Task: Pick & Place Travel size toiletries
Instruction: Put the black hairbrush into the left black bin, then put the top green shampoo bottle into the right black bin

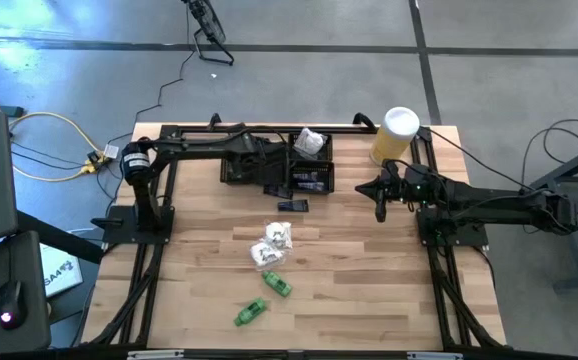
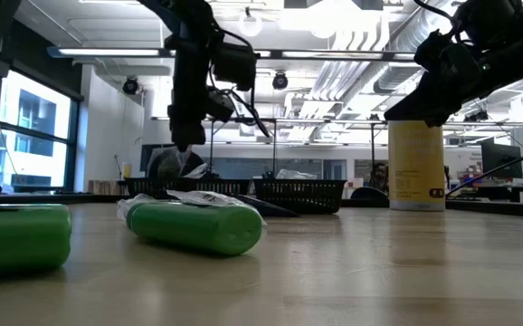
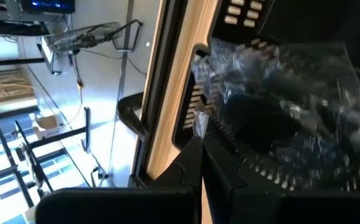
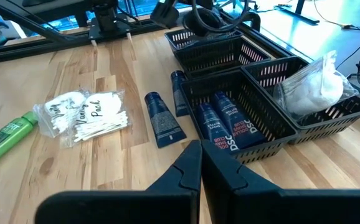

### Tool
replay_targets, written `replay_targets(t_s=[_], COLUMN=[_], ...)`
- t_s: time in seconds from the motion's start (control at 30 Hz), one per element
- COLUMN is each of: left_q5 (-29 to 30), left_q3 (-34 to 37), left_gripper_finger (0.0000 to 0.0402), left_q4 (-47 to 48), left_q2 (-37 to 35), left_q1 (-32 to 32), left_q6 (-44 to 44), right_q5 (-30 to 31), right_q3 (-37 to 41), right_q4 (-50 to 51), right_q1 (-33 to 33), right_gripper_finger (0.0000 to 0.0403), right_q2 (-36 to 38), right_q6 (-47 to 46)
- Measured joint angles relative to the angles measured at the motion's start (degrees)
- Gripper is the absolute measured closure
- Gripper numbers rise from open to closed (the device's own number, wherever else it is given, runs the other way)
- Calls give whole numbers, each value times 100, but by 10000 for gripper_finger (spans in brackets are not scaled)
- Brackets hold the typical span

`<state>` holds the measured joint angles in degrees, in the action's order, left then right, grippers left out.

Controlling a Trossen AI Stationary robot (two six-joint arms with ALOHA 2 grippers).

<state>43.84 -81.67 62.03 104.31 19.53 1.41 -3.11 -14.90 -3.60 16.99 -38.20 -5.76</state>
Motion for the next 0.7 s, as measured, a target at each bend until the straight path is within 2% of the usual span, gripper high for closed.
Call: replay_targets(t_s=[0.23, 0.53, 0.7], left_q5=[17, -156, -320], left_q3=[24, 24, -146], left_gripper_finger=[393, 308, 296], left_q4=[-146, -154, -66], left_q2=[0, 0, 2], left_q1=[0, -2, -4], left_q6=[31, 42, 35], right_q5=[0, 0, 0], right_q3=[0, 0, 0], right_q4=[2, 4, 4], right_q1=[0, 0, 0], right_gripper_finger=[401, 401, 401], right_q2=[-2, -1, -1], right_q6=[0, 0, 0])
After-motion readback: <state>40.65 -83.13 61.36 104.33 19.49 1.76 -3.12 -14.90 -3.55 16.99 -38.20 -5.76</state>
